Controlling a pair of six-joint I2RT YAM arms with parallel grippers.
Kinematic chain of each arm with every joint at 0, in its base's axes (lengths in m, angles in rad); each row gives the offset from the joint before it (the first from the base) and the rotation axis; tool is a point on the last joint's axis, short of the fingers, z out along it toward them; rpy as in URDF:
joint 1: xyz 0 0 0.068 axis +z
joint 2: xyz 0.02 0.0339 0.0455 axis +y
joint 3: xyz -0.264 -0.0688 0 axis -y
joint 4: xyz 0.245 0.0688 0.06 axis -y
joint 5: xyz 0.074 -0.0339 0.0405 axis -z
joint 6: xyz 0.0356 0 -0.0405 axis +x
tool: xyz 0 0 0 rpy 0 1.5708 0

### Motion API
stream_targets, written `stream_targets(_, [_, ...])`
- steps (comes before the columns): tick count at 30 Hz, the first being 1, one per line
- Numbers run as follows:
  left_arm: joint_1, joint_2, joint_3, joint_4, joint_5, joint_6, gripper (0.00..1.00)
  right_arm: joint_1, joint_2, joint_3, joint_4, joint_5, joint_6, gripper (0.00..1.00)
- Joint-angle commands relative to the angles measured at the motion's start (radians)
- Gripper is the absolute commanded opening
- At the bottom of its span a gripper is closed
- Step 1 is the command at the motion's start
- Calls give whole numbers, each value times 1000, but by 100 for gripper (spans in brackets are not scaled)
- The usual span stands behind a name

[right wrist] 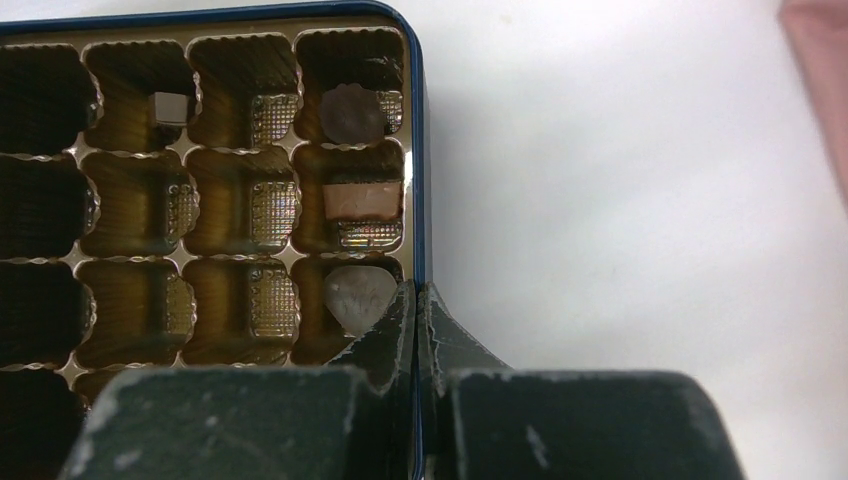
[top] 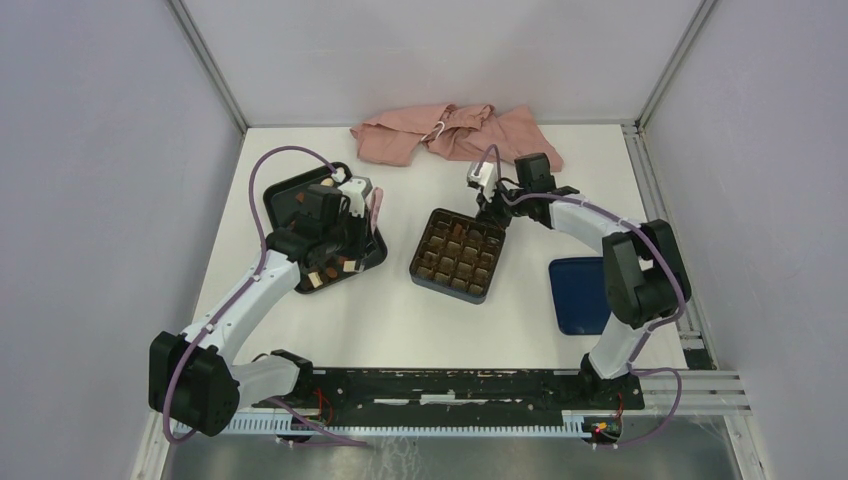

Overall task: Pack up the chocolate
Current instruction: Adjust the packing box at the center of the board, then adjust the clamp.

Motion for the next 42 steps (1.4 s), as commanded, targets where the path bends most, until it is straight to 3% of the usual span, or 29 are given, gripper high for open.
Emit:
stream_targets(1, [4, -6, 13, 62, 92, 23, 4, -40, 41, 33, 48, -90, 59, 0])
stream_targets(4, [5, -2, 12, 78, 153, -17, 4, -57, 55, 39, 47, -114, 70, 3])
stream_targets(9, [7, -21, -6, 104, 218, -85, 4, -95, 28, 55, 20, -147, 63, 31])
stream_targets(15, [17, -22, 9, 105, 309, -131, 4, -133, -76, 53, -12, -155, 22, 51])
stream_targets(21, [12, -67, -81, 380, 559, -279, 5, -149, -246, -34, 103, -281, 70, 65])
stream_targets(25, [-18, -83, -132, 567, 570, -376, 5, -149, -302, -90, 313, -462, 297, 72])
stream_targets(28, [-71, -102, -144, 619, 457, -395, 5, -144, -303, -158, 664, -518, 738, 71])
stream_targets(30, [-154, -116, -144, 637, 300, -395, 5, -135, -307, -225, 929, -504, 1010, 71])
stream_targets(32, [-242, -119, -134, 638, 142, -370, 5, -122, -302, -255, 1074, -478, 1174, 71])
stream_targets(35, [-326, -112, -129, 657, -50, -369, 5, -83, -304, -260, 1071, -434, 1242, 72])
stream_targets(42, [-438, -58, -87, 619, -278, -376, 5, 7, -299, -191, 805, -330, 1199, 71])
